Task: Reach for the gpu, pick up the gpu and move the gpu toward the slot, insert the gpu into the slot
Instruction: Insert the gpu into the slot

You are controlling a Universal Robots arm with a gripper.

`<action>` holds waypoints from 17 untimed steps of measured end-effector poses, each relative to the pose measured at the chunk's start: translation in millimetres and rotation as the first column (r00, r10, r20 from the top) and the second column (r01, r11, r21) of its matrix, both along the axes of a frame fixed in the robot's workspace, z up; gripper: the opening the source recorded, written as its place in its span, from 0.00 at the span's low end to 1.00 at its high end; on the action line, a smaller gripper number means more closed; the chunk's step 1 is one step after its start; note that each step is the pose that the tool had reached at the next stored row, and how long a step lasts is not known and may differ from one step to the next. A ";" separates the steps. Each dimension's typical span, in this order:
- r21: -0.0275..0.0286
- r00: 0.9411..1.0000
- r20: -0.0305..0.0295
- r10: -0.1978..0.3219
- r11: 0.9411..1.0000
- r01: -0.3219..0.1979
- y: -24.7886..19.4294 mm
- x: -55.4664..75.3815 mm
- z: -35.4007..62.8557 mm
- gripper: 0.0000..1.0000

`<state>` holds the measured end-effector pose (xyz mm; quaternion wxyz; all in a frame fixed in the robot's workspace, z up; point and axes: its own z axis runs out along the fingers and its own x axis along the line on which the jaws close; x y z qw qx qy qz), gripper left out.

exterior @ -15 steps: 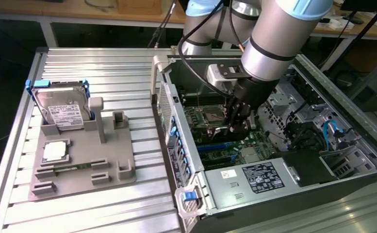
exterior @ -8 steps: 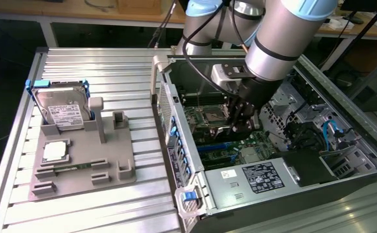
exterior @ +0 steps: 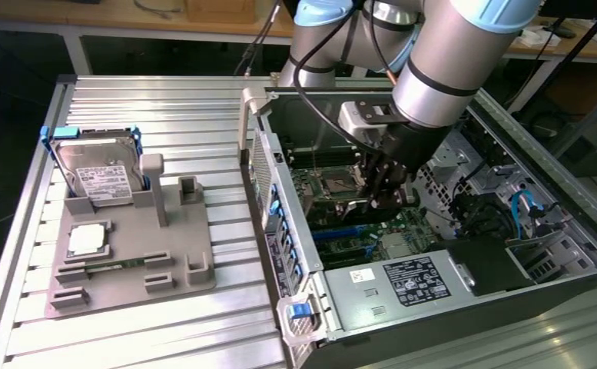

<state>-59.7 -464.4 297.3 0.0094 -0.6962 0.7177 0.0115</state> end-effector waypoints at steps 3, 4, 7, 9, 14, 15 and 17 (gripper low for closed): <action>0.000 1.000 0.000 0.028 1.000 -0.028 0.0 -0.1 0.0 0.27; 0.000 1.000 0.000 0.029 1.000 -0.029 0.1 -0.1 0.0 0.27; 0.000 0.999 0.000 0.032 0.999 -0.032 0.5 0.0 0.0 0.27; 0.000 0.999 0.000 0.042 0.999 -0.042 1.1 0.0 0.0 0.27; 0.000 0.999 0.000 0.042 0.999 -0.042 1.1 -0.6 0.0 0.27; 0.000 0.999 0.000 0.042 0.999 -0.042 1.1 -0.9 -0.1 0.27; 0.000 0.999 0.000 0.042 0.999 -0.042 1.1 -1.6 -0.3 0.27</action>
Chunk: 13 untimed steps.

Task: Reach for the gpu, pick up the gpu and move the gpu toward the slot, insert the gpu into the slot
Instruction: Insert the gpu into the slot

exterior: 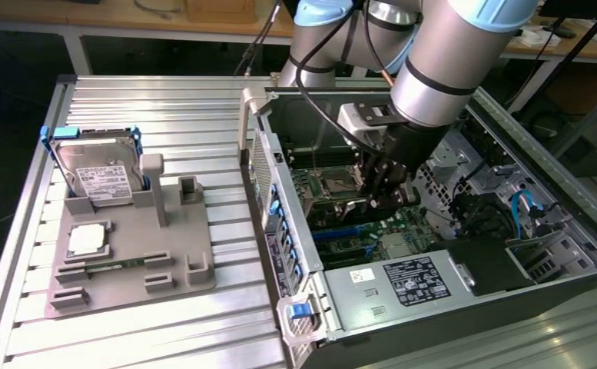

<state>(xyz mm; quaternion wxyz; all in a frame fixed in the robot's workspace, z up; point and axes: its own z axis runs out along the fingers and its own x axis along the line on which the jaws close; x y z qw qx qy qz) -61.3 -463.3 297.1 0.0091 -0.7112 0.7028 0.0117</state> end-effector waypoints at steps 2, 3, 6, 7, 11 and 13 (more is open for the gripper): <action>0.000 1.000 0.000 0.000 1.000 0.000 0.0 -1.1 -0.1 0.27; 0.000 1.000 0.000 0.000 1.000 0.000 0.0 -1.7 -0.2 0.27; 0.000 1.000 0.000 0.000 1.000 0.000 -0.1 -2.6 -1.6 0.27; 0.000 1.000 0.000 0.000 1.000 0.000 0.0 -2.6 -2.8 0.27; 0.000 1.000 0.000 0.000 1.000 0.000 0.0 -3.2 -5.7 0.27; 0.000 1.000 0.000 0.000 1.000 0.000 0.0 -3.9 -6.4 0.27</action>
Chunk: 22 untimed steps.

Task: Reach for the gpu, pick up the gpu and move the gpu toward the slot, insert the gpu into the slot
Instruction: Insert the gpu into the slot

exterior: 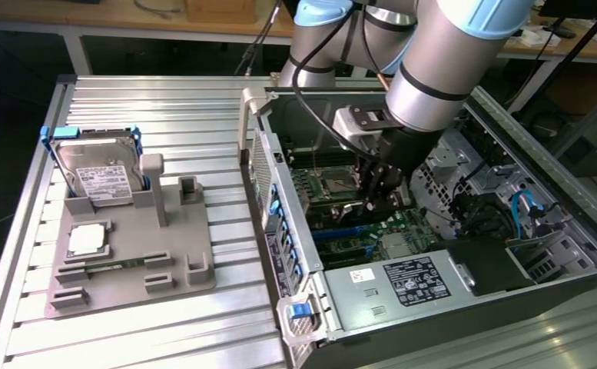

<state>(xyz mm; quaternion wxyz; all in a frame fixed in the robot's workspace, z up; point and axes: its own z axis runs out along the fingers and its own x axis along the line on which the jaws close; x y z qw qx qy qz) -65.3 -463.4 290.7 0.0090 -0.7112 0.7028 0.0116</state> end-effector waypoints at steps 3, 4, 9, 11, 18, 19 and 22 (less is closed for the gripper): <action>0.000 1.000 0.000 0.000 1.000 0.000 0.0 -2.1 -0.6 0.27; 0.000 1.000 0.000 0.000 1.000 0.000 0.0 -2.8 -0.8 0.27; 0.000 1.000 0.000 0.000 1.000 0.000 0.1 -4.6 -2.5 0.27; 0.000 1.000 0.000 0.000 1.000 0.000 0.0 -4.9 -3.6 0.27; 0.000 1.000 0.000 0.000 1.000 0.000 0.0 -7.8 -4.7 0.27; 0.000 1.000 0.000 0.000 1.000 0.000 0.0 -7.9 -4.9 0.27; 0.000 1.000 0.000 0.000 1.000 0.000 0.0 -8.0 -5.4 0.27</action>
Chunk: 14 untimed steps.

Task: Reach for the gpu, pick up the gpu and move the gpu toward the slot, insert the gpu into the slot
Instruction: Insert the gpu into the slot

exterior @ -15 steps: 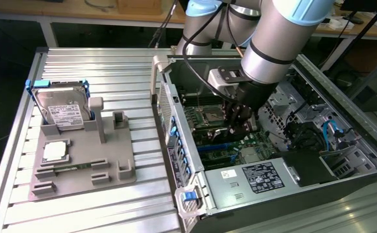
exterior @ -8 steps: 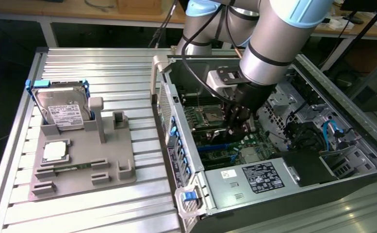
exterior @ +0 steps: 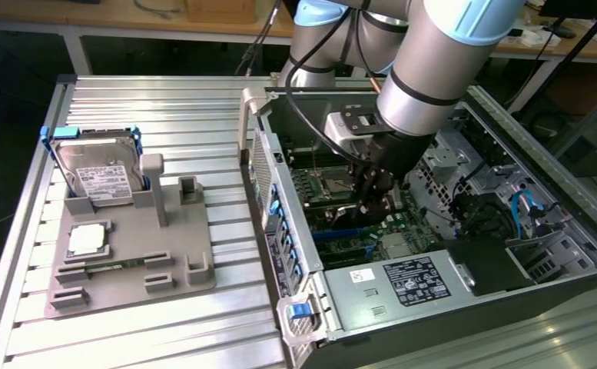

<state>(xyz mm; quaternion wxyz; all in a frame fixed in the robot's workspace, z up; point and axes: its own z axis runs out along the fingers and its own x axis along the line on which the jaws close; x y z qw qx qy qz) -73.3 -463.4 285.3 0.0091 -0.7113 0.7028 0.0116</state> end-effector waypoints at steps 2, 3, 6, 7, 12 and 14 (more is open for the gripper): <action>0.000 1.000 0.000 0.000 1.000 0.000 0.0 0.0 0.0 0.27; 0.000 1.000 0.000 0.000 1.000 0.000 0.0 -0.2 -0.1 0.27; 0.000 1.000 0.000 0.000 1.000 0.000 0.0 -1.0 -0.2 0.27; 0.000 1.000 0.000 0.000 1.000 0.000 0.0 -1.1 -0.2 0.27; 0.000 1.000 0.000 0.000 1.000 0.000 0.0 -2.0 -1.3 0.27; 0.000 1.000 0.000 0.000 1.000 0.000 0.0 -2.0 -1.5 0.27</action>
